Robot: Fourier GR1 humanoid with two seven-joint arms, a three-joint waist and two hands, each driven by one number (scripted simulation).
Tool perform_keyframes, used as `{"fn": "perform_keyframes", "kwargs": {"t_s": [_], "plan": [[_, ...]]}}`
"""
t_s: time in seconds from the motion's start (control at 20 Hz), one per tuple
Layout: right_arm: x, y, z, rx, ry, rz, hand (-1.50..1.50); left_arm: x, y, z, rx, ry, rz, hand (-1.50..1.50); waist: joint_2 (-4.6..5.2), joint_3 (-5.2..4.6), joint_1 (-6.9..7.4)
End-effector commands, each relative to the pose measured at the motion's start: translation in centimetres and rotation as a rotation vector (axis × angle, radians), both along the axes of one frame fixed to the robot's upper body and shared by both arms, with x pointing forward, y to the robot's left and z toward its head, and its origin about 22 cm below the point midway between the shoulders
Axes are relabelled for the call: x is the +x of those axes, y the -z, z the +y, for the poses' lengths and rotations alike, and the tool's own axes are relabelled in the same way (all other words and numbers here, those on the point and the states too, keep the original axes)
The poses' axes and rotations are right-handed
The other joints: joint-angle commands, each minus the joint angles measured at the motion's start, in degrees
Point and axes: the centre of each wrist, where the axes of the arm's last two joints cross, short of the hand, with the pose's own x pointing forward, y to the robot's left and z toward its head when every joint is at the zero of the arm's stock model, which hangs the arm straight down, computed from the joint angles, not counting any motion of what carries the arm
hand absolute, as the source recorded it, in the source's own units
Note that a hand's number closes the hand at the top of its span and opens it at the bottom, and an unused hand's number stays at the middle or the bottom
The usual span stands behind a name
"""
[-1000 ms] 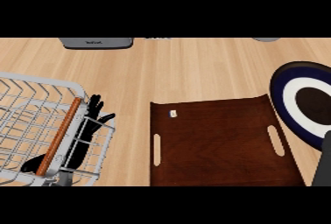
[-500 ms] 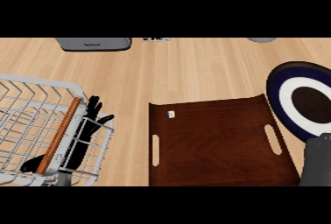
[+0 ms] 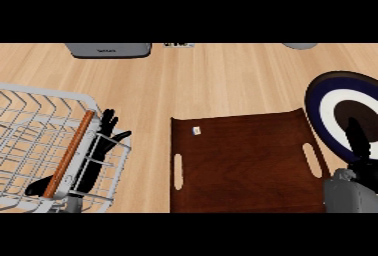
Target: Pick the bell pepper from the tray and place it in the plate
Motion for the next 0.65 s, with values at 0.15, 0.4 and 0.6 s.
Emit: {"fn": "perform_keyframes", "kwargs": {"t_s": [0.15, 0.4, 0.6], "plan": [[-2.9, 3.5, 2.2, 0.044, -0.046, 0.007, -1.5, -1.9, 4.6, 1.7, 0.09, -0.099, 0.289, 0.0, 1.27, -0.57, -0.3], [-3.4, 4.3, 2.9, 0.072, -0.069, 0.03, -1.5, -1.5, 3.9, 0.6, 0.085, -0.097, 0.274, 0.0, 1.28, -0.5, -0.33], [-3.6, 4.4, 2.7, 0.069, -0.058, 0.035, -1.5, -2.2, 3.6, 1.6, 0.086, -0.095, 0.28, 0.0, 1.23, -0.49, 0.26]]}}
